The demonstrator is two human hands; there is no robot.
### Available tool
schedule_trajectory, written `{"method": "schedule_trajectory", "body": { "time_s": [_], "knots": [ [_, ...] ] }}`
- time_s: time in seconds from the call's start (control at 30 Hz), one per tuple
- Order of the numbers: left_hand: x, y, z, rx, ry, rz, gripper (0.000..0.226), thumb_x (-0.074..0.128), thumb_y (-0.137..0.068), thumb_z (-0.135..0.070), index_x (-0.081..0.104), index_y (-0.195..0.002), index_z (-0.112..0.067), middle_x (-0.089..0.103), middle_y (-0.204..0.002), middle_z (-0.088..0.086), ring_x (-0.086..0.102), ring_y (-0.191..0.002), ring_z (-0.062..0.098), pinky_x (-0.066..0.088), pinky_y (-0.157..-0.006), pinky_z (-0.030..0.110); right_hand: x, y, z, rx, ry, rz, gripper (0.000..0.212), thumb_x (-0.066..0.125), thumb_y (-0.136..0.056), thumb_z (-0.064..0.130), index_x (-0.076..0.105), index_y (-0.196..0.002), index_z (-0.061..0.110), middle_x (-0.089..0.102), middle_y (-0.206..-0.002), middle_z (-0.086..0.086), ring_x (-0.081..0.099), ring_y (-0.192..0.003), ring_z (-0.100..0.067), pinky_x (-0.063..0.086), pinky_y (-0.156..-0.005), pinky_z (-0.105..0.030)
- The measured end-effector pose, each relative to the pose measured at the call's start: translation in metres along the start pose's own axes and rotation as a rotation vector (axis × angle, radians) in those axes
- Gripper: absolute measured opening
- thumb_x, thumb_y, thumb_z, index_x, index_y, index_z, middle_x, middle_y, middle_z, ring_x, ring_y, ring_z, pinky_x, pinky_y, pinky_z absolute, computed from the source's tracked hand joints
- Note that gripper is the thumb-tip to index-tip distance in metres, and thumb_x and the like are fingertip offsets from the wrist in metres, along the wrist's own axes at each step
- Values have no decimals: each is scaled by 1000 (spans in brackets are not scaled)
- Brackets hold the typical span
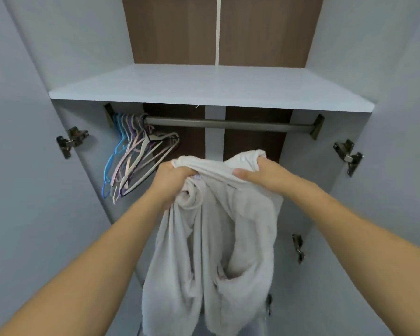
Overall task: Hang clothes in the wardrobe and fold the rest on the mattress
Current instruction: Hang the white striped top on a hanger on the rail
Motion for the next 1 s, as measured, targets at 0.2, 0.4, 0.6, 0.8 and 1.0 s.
{"method": "schedule_trajectory", "body": {
  "time_s": [0.2, 0.4, 0.6, 0.8, 1.0],
  "knots": [
    [10, -20, 17, -179, 129, -4, 34, 64, -78, -5, 69, -111, 5, 71, -106, 25, 72, -92, 36, 58, -84, 48, 68, -23, -78, 173, 148, 212, 49, 76, -73, 60, 69, -105, 24, 70, -91, 5, 67, -81, -13, 55, -68, -29],
    [-18, -56, 59, -348, 204, -40, 37, 67, -76, -13, 68, -111, -2, 70, -101, 19, 70, -88, 32, 58, -81, 41, 90, -41, -92, 462, -1141, -59, 32, 51, -101, 34, 62, -121, 12, 72, -114, -10, 68, -106, -29, 51, -98, -46],
    [-41, -92, 94, -451, 206, -15, 20, 63, -90, -20, 70, -105, -9, 70, -92, 10, 69, -76, 23, 56, -65, 28, 120, -73, -31, 434, -457, 342, 63, 89, -67, 35, 63, -120, 11, 70, -115, -6, 65, -107, -26, 51, -96, -40],
    [-47, -90, 149, -597, -154, 257, 23, 59, -84, -6, 67, -106, -2, 67, -104, 21, 65, -96, 33, 50, -99, 48, 91, -122, -2, 487, -518, -168, 41, 59, -95, 40, 56, -126, 12, 63, -104, -6, 63, -93, -24, 51, -91, -41],
    [-64, -111, 180, -549, -636, 497, 14, 51, -84, -2, 62, -93, -1, 62, -94, 18, 61, -85, 28, 49, -78, 36, 108, -142, 15, 651, -778, -197, 33, 59, -95, 43, 61, -96, 10, 70, -116, -16, 69, -104, -29, 52, -98, -43]
  ]
}}
Point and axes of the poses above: each hand's wrist, its own y-axis away from the middle knuckle, its own x-axis out of the palm, z = x × y, the point moved 10 cm from there along -y, towards the middle knuckle
